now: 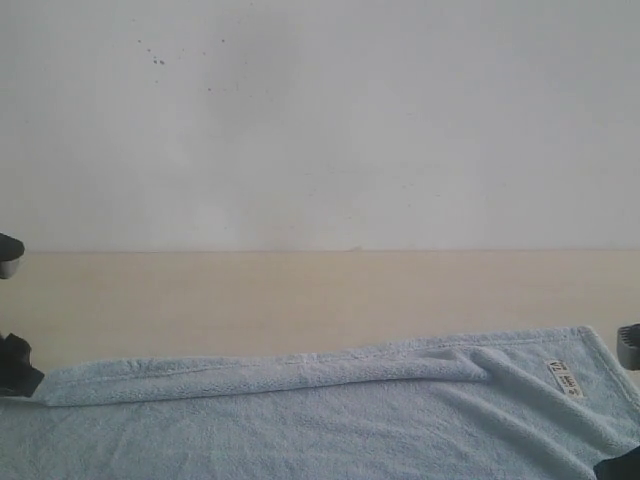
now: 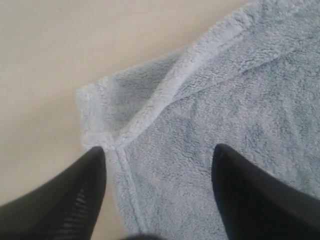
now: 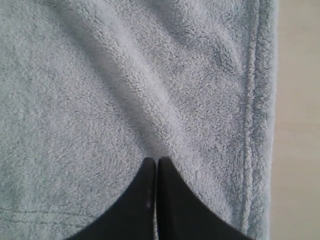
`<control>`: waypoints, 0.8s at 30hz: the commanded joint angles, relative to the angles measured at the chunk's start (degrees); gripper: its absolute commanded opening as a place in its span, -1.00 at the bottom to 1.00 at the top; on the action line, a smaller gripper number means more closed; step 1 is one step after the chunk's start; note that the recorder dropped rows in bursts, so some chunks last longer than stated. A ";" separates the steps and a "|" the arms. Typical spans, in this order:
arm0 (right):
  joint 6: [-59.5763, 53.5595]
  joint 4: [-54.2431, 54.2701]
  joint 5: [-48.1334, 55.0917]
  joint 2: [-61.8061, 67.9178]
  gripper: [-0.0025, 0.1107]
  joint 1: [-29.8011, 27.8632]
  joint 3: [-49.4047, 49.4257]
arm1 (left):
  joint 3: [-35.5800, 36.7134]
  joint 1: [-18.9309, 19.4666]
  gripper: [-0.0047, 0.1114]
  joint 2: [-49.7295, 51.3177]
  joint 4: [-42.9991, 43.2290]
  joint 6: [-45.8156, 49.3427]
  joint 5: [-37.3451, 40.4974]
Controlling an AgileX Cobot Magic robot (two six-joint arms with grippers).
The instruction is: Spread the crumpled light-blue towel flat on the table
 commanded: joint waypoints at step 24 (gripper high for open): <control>-6.44 7.71 -3.97 -0.37 -0.96 -0.47 -0.07 | 0.24 -5.58 -0.84 10.60 2.16 -10.00 0.34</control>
